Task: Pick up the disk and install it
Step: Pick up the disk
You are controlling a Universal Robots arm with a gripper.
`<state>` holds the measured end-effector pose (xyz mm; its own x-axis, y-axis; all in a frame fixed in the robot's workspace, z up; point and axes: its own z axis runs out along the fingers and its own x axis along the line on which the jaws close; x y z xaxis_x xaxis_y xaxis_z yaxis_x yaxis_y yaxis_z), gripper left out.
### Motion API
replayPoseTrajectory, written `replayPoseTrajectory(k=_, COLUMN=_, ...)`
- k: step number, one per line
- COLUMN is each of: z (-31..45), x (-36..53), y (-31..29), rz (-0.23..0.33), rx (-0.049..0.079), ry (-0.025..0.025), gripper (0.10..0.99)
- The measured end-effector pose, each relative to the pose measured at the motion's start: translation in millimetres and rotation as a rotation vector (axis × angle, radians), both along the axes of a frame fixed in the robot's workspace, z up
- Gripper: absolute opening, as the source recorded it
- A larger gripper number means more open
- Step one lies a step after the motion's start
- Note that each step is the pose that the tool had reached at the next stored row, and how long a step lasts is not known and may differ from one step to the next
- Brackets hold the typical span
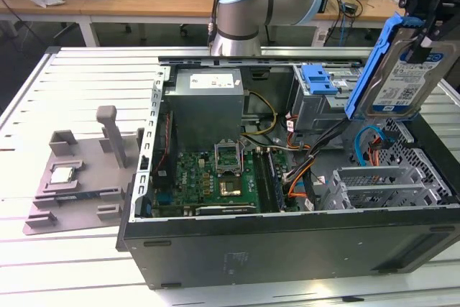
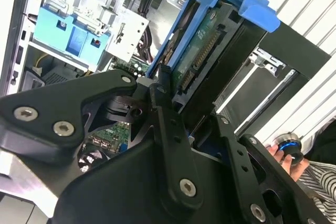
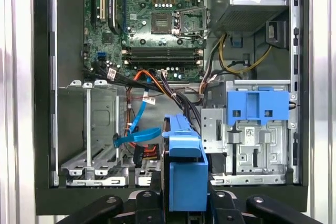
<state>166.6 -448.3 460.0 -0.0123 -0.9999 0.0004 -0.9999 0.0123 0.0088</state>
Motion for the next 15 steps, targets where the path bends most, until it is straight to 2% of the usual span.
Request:
replayPoseTrajectory(k=13, z=-0.6, x=-0.2, y=0.0, rz=0.000, rx=0.000, ry=0.0000, gripper=0.365)
replayPoseTrajectory(k=15, z=2.4, x=-0.2, y=0.4, rz=0.000, rx=0.000, ry=0.0000, gripper=0.365)
